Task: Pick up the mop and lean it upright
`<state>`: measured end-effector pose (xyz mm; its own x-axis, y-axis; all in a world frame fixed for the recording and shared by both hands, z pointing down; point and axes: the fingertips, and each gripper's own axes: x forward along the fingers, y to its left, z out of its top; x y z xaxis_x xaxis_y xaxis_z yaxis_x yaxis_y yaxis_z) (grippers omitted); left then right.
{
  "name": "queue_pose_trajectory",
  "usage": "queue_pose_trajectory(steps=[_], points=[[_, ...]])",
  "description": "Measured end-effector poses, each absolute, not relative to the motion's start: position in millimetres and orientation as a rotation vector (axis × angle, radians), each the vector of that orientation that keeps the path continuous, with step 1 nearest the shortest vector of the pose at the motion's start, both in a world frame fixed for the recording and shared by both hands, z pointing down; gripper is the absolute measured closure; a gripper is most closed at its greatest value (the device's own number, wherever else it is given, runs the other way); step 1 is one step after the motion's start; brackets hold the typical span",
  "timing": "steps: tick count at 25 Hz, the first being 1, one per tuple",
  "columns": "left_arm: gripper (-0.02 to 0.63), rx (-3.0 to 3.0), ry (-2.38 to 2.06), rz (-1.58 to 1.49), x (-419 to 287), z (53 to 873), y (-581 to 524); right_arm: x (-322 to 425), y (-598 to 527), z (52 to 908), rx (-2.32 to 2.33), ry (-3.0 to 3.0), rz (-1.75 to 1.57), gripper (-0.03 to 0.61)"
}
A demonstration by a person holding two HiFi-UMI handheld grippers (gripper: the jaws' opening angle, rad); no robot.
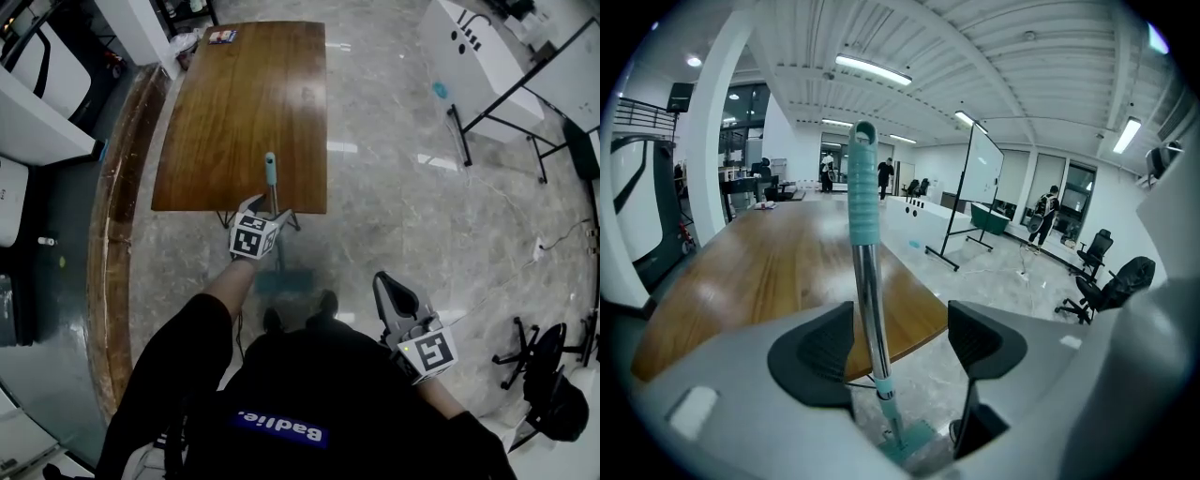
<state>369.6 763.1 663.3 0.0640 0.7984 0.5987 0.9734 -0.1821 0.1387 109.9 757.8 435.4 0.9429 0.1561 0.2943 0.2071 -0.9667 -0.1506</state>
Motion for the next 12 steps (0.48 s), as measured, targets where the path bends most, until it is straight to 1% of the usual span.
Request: queue_pose_trajectory(steps=[12], points=[[0.296, -2.046, -1.708, -0.843, 394.2, 682.0, 784.6, 88.0, 767.7, 445.8, -2.875, -0.369, -0.461, 0.565]])
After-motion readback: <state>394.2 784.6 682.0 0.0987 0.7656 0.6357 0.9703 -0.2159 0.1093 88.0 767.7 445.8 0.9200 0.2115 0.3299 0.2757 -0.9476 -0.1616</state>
